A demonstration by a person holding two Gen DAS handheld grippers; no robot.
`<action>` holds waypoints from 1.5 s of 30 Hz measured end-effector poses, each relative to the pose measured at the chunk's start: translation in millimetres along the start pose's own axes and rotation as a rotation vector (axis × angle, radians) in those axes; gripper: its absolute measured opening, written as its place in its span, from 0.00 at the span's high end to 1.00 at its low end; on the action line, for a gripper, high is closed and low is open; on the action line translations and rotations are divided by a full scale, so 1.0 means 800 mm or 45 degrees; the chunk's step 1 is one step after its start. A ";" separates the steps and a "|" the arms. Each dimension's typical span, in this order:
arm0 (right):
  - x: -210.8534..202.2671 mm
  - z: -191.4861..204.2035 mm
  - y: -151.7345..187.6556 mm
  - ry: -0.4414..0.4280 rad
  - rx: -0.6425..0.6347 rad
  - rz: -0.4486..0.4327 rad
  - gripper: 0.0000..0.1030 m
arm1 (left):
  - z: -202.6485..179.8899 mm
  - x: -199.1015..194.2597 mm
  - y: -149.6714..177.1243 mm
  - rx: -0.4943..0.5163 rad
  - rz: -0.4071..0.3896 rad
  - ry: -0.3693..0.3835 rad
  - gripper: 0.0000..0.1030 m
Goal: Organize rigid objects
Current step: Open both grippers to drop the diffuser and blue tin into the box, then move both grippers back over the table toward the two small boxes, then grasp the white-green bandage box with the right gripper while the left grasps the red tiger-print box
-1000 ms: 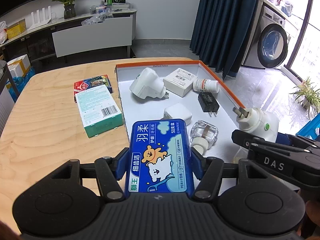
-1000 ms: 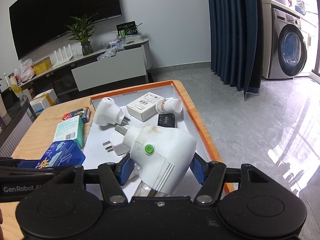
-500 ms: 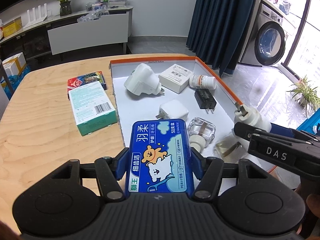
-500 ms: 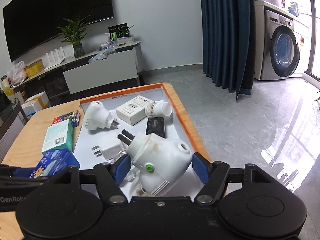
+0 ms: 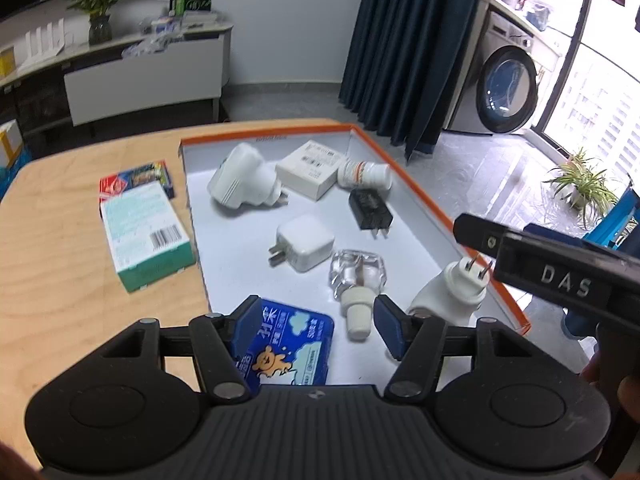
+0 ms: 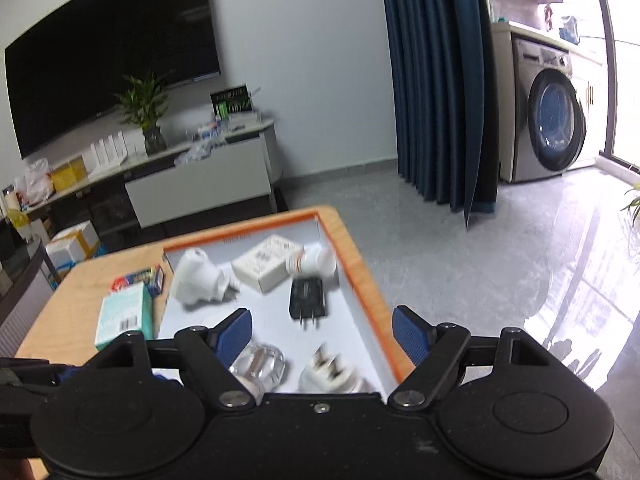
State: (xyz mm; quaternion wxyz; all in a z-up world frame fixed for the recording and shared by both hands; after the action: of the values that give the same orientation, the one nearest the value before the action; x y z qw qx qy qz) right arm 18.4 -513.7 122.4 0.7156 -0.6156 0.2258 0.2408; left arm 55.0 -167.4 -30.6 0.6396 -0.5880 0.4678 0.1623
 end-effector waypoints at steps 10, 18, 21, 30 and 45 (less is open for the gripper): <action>-0.010 0.047 -0.011 -0.105 -0.084 -0.022 0.07 | 0.051 -0.027 0.002 -0.080 -0.049 -0.081 0.29; 0.027 0.130 -0.006 -0.266 -0.240 0.122 0.06 | 0.148 -0.056 0.012 -0.231 -0.074 -0.238 0.22; 0.050 0.167 -0.006 -0.317 -0.298 0.182 0.06 | 0.181 -0.065 0.014 -0.286 -0.082 -0.282 0.21; 0.141 0.270 -0.017 -0.348 -0.467 0.380 0.04 | 0.244 -0.073 0.005 -0.341 -0.100 -0.354 0.19; 0.175 0.251 -0.026 -0.365 -0.372 0.382 0.19 | 0.267 0.000 -0.053 -0.136 -0.100 -0.295 0.06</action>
State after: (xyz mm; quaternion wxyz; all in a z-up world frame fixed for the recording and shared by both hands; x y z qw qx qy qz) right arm 146.3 -307.9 80.2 0.6000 -0.6316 0.1735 0.4593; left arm 174.0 14.5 -33.0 0.6629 -0.6164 0.3582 0.2286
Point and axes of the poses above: each gripper's, at about its wrist camera, not at the fingertips, and x roughly the way its jaws point, z to its left, y to its underside, the point moved 3 cm from there along x, roughly the way its jaws point, and after that the axes turned 8 degrees about z, right-handed, at the moved point
